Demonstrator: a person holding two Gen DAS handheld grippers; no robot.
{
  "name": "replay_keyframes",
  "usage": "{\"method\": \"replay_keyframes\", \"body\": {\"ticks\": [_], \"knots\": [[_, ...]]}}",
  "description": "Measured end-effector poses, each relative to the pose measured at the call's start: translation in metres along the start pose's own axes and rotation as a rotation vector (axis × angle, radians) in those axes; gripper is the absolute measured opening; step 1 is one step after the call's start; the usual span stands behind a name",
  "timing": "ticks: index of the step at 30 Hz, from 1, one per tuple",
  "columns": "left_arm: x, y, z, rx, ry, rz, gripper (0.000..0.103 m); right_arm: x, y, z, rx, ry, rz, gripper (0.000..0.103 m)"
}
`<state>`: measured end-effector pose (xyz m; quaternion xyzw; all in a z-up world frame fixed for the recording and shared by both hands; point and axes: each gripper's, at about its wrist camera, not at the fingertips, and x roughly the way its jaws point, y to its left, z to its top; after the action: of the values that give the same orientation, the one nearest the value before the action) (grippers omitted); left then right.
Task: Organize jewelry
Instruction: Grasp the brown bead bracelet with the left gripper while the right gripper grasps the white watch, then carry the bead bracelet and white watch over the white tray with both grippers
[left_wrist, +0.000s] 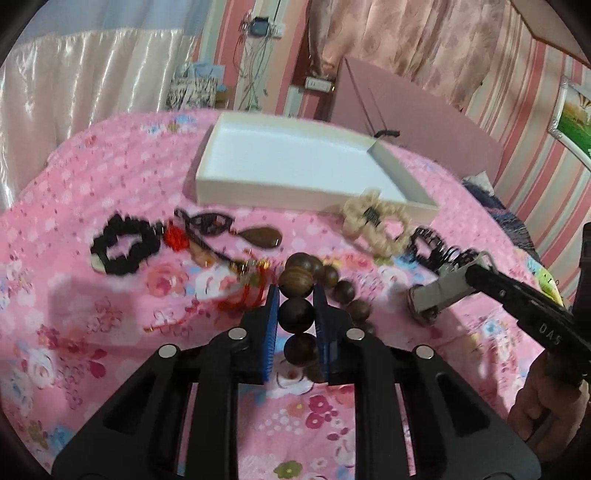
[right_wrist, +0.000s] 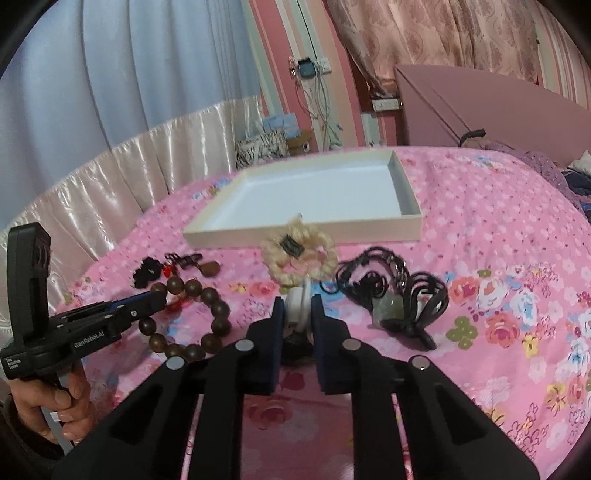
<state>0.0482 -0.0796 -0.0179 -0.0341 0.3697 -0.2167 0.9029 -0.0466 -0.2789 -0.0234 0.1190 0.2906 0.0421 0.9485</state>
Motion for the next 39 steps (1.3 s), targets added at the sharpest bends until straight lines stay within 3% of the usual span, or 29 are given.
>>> {"method": "replay_keyframes", "body": {"ticks": [9, 13, 16, 19, 21, 26, 30, 35, 39], "knots": [[-0.017, 0.000, 0.042, 0.037, -0.061, 0.006, 0.016, -0.011, -0.010, 0.036, -0.014, -0.068, 0.003, 0.013], [-0.027, -0.003, 0.080, 0.066, -0.149, 0.043, 0.016, -0.015, -0.011, 0.070, -0.040, -0.127, 0.002, 0.013], [-0.033, -0.002, 0.106, 0.081, -0.194, 0.060, 0.016, -0.008, -0.012, 0.098, -0.051, -0.153, 0.009, 0.013], [-0.019, -0.004, 0.135, 0.114, -0.190, -0.003, 0.017, 0.009, -0.016, 0.127, -0.055, -0.162, 0.009, 0.013], [-0.004, -0.004, 0.144, 0.134, -0.198, 0.019, 0.017, 0.027, -0.019, 0.141, -0.057, -0.143, -0.002, 0.013], [0.058, 0.015, 0.152, 0.123, -0.103, 0.008, 0.017, 0.084, -0.037, 0.151, -0.055, -0.034, -0.015, 0.013], [0.098, 0.035, 0.141, 0.108, -0.048, 0.051, 0.017, 0.114, -0.055, 0.140, -0.017, 0.019, 0.007, 0.013], [0.118, 0.054, 0.138, 0.072, 0.001, 0.118, 0.017, 0.130, -0.065, 0.130, 0.001, 0.074, -0.002, 0.014], [0.132, 0.067, 0.131, 0.058, 0.048, 0.139, 0.017, 0.129, -0.068, 0.128, 0.001, 0.094, -0.061, 0.014]]}}
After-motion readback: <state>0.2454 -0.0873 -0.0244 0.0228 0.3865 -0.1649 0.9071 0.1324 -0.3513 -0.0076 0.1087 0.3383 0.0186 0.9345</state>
